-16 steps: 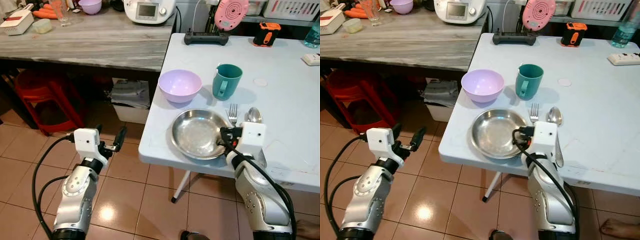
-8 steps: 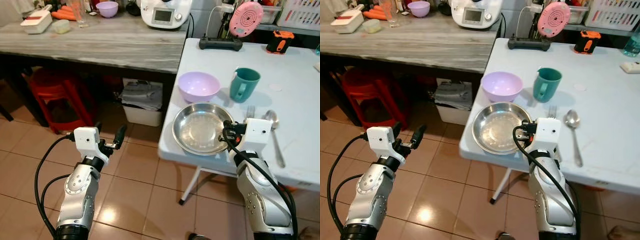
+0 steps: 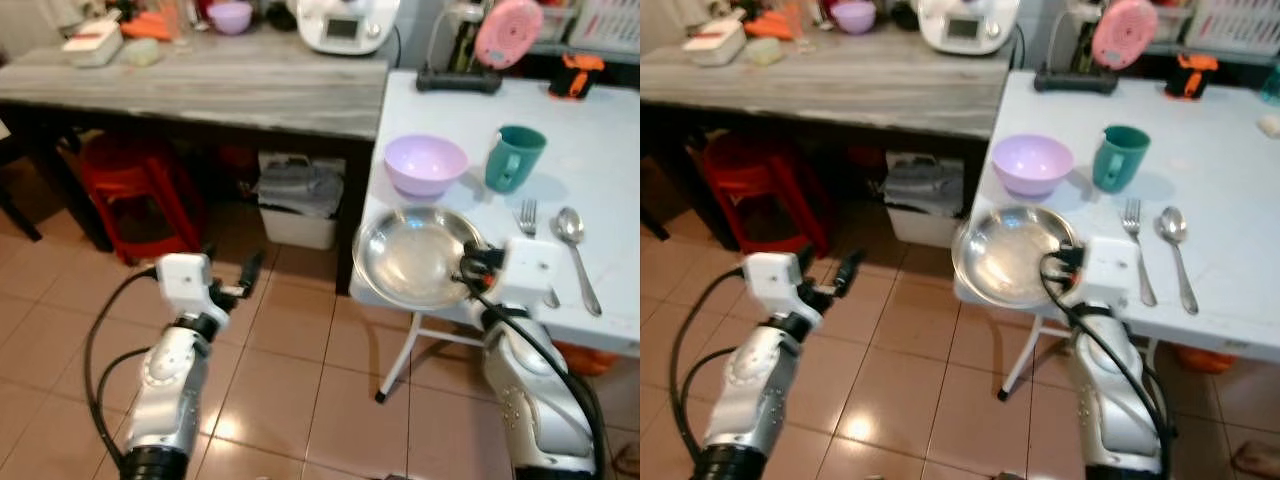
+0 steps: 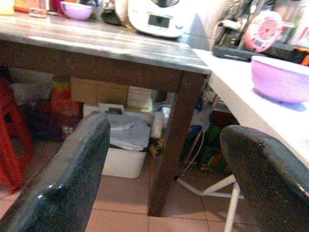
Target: Setting the table
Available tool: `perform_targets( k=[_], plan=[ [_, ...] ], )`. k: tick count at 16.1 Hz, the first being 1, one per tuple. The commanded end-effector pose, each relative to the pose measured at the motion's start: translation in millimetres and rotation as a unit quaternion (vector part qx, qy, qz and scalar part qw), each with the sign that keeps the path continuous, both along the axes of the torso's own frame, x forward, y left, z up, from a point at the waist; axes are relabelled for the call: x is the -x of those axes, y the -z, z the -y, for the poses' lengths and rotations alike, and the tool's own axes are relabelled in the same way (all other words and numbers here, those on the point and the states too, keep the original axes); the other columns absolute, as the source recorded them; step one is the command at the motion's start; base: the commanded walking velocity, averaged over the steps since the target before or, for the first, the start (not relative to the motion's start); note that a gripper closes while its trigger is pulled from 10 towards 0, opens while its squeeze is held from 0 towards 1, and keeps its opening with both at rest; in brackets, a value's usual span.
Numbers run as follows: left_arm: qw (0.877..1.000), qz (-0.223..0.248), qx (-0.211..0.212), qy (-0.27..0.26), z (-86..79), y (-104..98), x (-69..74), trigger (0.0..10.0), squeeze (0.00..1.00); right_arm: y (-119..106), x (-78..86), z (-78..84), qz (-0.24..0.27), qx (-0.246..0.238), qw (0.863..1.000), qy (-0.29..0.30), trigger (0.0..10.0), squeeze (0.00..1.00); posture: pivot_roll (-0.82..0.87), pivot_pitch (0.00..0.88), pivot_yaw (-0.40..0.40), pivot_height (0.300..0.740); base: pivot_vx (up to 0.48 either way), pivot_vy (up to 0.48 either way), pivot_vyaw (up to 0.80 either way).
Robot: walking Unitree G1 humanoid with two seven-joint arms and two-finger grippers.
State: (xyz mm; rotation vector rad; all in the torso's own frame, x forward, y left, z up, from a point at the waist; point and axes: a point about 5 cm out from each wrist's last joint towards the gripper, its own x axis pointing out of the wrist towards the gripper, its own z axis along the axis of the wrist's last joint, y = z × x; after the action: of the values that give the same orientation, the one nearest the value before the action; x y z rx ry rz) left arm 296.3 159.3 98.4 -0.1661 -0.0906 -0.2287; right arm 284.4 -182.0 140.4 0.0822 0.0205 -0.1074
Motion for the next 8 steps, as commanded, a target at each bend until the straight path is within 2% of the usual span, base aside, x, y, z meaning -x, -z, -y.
perform_targets(
  k=[1, 3, 5, 8],
  plan=[
    [1.0, 0.001, -0.012, -0.008, -6.3, -0.5, -0.1, 10.0, 0.0, -6.2, -0.2, -3.8, 0.015, -0.005, 1.0, -0.005, 10.0, 0.0, -0.11, 0.078, 0.031, 0.74, 0.0, 0.315, 0.0],
    [1.0, 0.001, -0.012, -0.008, -6.0, -0.5, -0.6, 10.0, 0.0, -6.4, -0.3, -3.2, 0.016, -0.007, 1.0, -0.004, 10.0, 0.0, -0.11, 0.079, 0.033, 0.74, 0.0, 0.311, 0.0],
    [1.0, 0.003, -0.013, -0.008, -5.8, -0.6, -1.7, 10.0, 0.0, -7.3, -1.2, -1.1, 0.019, -0.007, 1.0, 0.001, 10.0, 0.0, -0.11, 0.08, 0.035, 0.74, 0.0, 0.313, -0.42],
    [1.0, 0.004, -0.014, -0.006, -4.6, -1.2, -2.6, 10.0, 0.0, -7.5, -1.1, 1.1, 0.02, -0.008, 1.0, 0.008, 10.0, 0.0, -0.11, 0.08, 0.035, 0.74, 0.0, 0.315, 0.0]
  ],
)
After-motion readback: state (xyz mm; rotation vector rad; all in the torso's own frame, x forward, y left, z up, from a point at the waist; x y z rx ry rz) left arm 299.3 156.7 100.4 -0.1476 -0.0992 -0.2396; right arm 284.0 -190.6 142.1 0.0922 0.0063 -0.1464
